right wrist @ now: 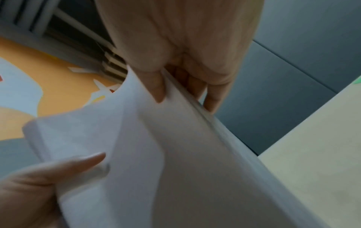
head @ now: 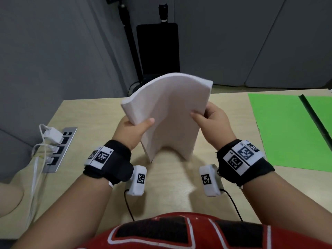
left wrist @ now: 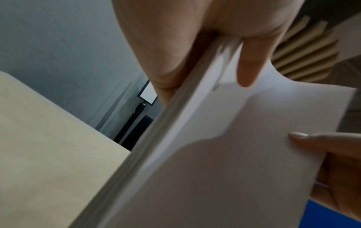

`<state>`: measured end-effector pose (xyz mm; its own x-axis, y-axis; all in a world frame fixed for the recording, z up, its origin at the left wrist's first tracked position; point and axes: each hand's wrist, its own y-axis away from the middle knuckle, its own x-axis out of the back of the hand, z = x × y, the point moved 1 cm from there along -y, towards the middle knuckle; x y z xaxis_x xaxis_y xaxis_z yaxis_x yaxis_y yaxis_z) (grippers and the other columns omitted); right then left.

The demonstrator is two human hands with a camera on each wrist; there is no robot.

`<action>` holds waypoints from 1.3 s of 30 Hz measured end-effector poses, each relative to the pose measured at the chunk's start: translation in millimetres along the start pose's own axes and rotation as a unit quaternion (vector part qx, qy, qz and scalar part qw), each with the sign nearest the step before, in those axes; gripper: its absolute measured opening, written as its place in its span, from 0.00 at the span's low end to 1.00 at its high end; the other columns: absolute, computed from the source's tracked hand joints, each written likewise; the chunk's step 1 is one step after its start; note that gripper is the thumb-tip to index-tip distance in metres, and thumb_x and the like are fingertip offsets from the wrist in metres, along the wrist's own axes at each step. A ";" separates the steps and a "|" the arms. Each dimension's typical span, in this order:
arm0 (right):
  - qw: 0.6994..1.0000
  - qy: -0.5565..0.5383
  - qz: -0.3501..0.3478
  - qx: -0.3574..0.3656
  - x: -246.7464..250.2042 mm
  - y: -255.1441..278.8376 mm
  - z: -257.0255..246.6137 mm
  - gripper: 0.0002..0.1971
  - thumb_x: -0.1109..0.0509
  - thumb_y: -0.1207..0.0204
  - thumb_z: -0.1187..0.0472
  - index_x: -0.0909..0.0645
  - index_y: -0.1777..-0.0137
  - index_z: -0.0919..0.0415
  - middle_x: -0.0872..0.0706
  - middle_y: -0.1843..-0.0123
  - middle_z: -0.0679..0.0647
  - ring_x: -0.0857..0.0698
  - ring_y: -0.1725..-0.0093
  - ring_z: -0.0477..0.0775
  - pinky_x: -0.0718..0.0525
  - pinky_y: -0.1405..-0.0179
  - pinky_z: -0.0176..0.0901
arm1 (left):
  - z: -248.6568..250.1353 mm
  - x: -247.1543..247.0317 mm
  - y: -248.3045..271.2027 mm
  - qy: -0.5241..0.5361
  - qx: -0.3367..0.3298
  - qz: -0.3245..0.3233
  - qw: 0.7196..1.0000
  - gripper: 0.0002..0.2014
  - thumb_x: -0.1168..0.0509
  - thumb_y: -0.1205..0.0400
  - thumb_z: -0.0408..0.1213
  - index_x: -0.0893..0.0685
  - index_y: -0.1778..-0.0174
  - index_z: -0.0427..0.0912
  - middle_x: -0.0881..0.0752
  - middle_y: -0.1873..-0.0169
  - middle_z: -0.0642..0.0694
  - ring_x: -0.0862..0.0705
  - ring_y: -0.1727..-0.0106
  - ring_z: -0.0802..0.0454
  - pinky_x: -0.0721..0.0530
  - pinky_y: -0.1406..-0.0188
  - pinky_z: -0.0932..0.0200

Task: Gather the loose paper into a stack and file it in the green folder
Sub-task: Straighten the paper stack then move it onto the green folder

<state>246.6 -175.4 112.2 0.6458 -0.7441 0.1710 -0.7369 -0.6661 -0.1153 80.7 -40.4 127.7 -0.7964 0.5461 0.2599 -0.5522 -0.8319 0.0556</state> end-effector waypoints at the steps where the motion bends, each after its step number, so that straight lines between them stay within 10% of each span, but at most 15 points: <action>1: 1.000 0.027 -0.003 -0.004 -1.5 -0.3 3.5 0.09 0.33 0.22 0.65 0.15 0.53 0.49 0.11 0.55 0.46 0.14 0.53 0.47 0.18 0.52 0.42 | -2.8 -0.5 -0.2 -0.017 0.005 0.010 1.000 0.02 0.29 0.24 0.41 0.15 0.62 0.52 0.11 0.60 0.52 0.13 0.50 0.48 0.17 0.49 0.55; 7: 0.995 -0.042 0.071 0.062 4.2 2.2 -8.7 0.07 0.33 0.21 0.60 0.15 0.56 0.49 0.11 0.59 0.47 0.14 0.56 0.48 0.16 0.54 0.48 | 8.1 9.2 -0.1 -0.001 -0.070 0.056 0.996 0.07 0.30 0.22 0.38 0.16 0.65 0.53 0.13 0.65 0.59 0.15 0.66 0.71 0.20 0.66 0.75; 14: 0.988 0.117 -0.024 -0.096 1.1 3.3 31.9 0.08 0.31 0.23 0.60 0.14 0.51 0.64 0.10 0.50 0.62 0.14 0.46 0.63 0.18 0.46 0.55 | -30.8 -10.8 -2.2 -0.070 0.066 -0.003 0.995 0.04 0.30 0.23 0.38 0.18 0.55 0.48 0.14 0.55 0.46 0.16 0.51 0.46 0.23 0.49 0.57; 24: 0.938 0.269 -0.133 -0.172 5.2 10.9 73.2 0.12 0.32 0.23 0.56 0.15 0.50 0.66 0.13 0.53 0.64 0.16 0.51 0.65 0.22 0.55 0.49 | -76.0 -28.1 -3.9 -0.077 0.159 0.004 0.984 0.11 0.33 0.21 0.43 0.17 0.46 0.44 0.14 0.51 0.45 0.18 0.52 0.46 0.25 0.48 0.58; 32: 0.941 0.271 -0.065 -0.194 29.0 -10.2 109.8 0.08 0.30 0.25 0.53 0.17 0.58 0.56 0.13 0.67 0.48 0.14 0.61 0.54 0.21 0.65 0.41 | -74.3 -46.2 -28.6 -0.088 0.097 -0.003 0.991 0.07 0.36 0.18 0.37 0.18 0.45 0.49 0.14 0.50 0.48 0.17 0.48 0.47 0.22 0.47 0.57; 39: 0.850 0.421 0.104 -0.298 81.8 -29.9 159.4 0.26 0.33 0.27 0.46 0.25 0.30 0.54 0.29 0.24 0.61 0.27 0.28 0.66 0.27 0.30 0.61 | -84.5 -63.3 -46.2 -0.105 0.108 -0.003 0.989 0.03 0.37 0.18 0.39 0.19 0.50 0.48 0.14 0.52 0.47 0.16 0.47 0.44 0.19 0.41 0.49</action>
<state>353.3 -224.5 -26.3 0.3023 -0.3744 0.8766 -0.9500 -0.1941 0.2447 135.8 -28.2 27.2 -0.7127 0.5367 0.4516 -0.4725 -0.8432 0.2563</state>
